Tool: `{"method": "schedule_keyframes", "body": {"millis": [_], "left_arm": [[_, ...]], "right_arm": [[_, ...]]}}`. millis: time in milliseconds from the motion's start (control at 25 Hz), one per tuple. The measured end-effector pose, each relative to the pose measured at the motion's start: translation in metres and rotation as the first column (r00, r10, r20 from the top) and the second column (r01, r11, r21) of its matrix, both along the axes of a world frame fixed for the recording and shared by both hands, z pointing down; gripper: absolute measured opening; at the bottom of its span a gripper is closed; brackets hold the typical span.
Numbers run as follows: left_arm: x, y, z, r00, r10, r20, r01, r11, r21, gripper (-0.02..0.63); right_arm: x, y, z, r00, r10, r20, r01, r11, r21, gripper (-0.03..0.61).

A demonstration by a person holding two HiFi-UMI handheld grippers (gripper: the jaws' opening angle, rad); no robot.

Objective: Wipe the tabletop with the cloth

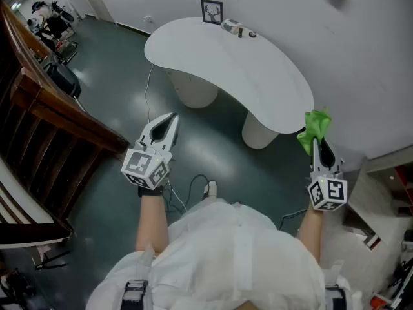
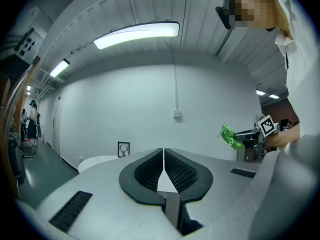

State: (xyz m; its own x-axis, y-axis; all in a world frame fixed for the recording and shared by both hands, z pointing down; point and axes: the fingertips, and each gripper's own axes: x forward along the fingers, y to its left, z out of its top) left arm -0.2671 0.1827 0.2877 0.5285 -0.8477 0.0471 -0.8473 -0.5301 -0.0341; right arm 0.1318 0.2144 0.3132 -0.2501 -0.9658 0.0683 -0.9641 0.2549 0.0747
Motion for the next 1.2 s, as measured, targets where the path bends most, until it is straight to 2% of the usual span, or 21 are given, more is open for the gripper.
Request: {"method": "schedule_keyframes", "body": {"millis": [240,760,1000,1200], "left_arm": [[0.022,0.017,-0.001,1.0,0.02,0.015,-0.02,1.0,-0.001,0.019],[0.052,0.022,0.008,1.0,0.023,0.016,-0.023,1.0,-0.019,0.019],[0.071,-0.009,0.019,0.999,0.053,0.007,-0.053,0.998,-0.029,0.019],[0.088,-0.063,0.029,0.995,0.095,-0.008,-0.095,0.995,-0.021,0.02]], "right_arm": [[0.019,0.016,0.004,1.0,0.003,0.008,-0.003,1.0,-0.005,0.069],[0.032,0.013,0.011,0.998,-0.048,0.045,0.048,0.999,-0.013,0.069],[0.035,-0.015,0.017,0.995,-0.081,0.064,0.083,0.996,-0.029,0.069],[0.019,-0.068,0.027,0.99,-0.136,0.044,0.138,0.989,-0.045,0.069]]}}
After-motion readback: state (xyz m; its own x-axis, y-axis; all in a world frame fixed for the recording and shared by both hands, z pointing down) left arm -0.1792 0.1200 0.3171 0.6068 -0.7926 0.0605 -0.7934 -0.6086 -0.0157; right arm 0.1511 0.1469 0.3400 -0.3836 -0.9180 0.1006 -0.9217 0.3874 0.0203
